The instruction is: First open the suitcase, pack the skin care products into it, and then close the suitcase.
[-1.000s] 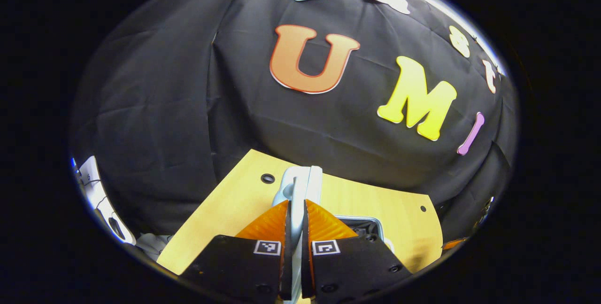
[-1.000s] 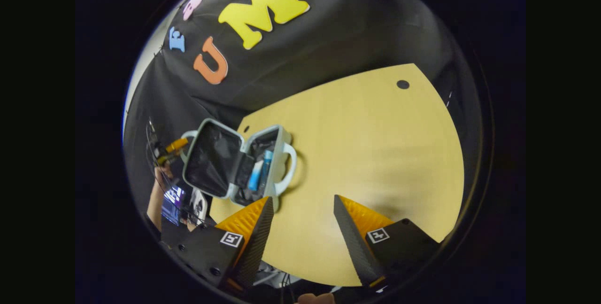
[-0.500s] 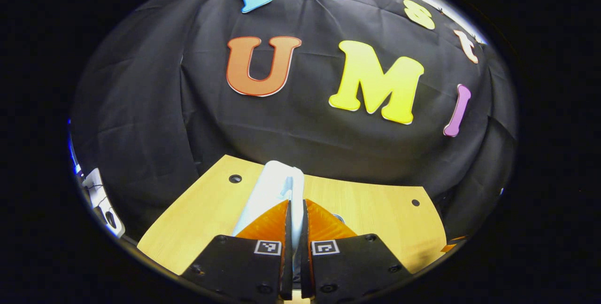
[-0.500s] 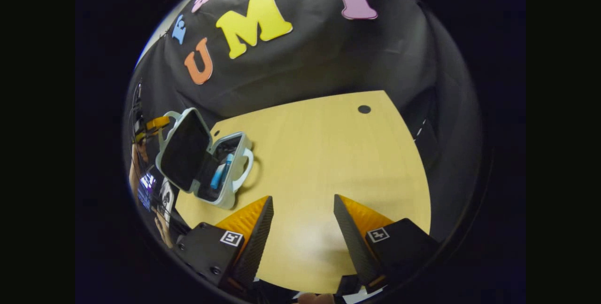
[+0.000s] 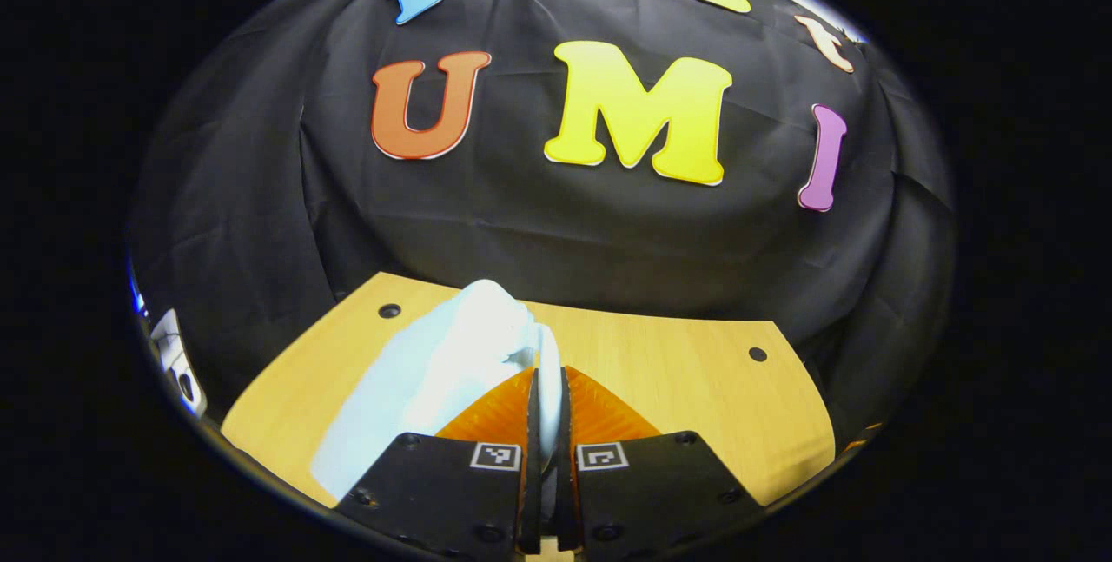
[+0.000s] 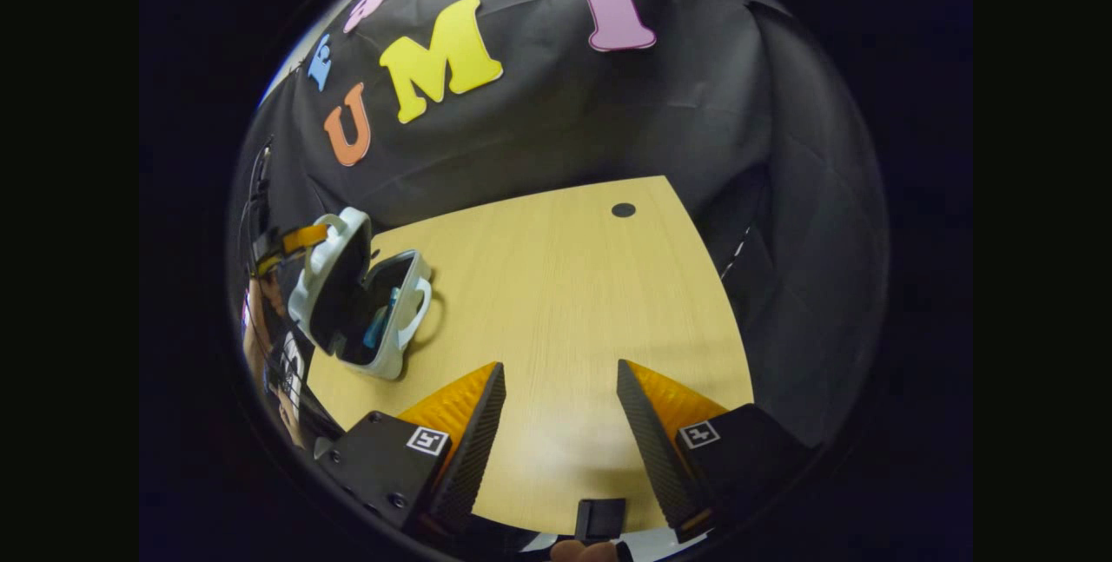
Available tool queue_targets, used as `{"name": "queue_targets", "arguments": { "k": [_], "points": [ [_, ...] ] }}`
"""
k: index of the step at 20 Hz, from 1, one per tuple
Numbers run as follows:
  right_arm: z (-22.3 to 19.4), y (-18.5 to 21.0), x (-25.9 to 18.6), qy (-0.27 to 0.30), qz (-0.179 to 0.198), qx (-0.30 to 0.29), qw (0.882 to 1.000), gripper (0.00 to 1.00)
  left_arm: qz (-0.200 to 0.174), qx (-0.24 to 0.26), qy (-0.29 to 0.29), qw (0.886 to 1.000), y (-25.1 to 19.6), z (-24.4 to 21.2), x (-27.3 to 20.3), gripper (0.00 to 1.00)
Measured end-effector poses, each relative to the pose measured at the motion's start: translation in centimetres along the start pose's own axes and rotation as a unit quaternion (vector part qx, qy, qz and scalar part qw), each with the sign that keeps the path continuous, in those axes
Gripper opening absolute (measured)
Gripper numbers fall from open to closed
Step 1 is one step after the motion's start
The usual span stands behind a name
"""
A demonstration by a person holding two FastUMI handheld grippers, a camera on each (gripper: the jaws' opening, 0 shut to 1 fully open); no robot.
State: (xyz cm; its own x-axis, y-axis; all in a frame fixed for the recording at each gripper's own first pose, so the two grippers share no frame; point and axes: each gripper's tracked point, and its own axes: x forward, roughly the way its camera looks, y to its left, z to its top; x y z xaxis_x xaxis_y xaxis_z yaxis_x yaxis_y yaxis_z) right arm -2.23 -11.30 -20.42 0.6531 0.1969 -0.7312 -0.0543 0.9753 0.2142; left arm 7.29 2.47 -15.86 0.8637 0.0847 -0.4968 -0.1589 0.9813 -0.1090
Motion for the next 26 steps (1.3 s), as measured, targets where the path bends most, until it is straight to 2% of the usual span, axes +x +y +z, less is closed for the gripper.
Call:
{"name": "queue_targets", "arguments": {
  "k": [6,15,21,23,26],
  "points": [
    [-0.6,-1.9,-2.2,-0.008,-0.039,-0.043,0.998,0.78,-0.023,0.010,0.028,0.999,-4.7,-6.7,3.8,0.10],
    [-1.3,-0.9,-2.0,0.001,-0.044,-0.057,0.997,0.78,-0.036,0.024,0.059,0.997,-6.2,-12.4,6.6,0.10],
    [-1.0,1.0,-1.7,-0.002,-0.036,-0.050,0.998,0.78,-0.016,0.067,0.048,0.996,-6.8,-14.1,6.9,0.10],
    [-1.1,1.5,-1.7,-0.005,-0.037,-0.057,0.998,0.78,-0.018,0.076,0.060,0.995,-7.3,-15.2,7.5,0.12],
    [-1.7,1.9,-2.0,-0.001,-0.037,-0.066,0.997,0.78,-0.022,0.077,0.060,0.995,-7.9,-16.3,7.8,0.22]
  ]
}}
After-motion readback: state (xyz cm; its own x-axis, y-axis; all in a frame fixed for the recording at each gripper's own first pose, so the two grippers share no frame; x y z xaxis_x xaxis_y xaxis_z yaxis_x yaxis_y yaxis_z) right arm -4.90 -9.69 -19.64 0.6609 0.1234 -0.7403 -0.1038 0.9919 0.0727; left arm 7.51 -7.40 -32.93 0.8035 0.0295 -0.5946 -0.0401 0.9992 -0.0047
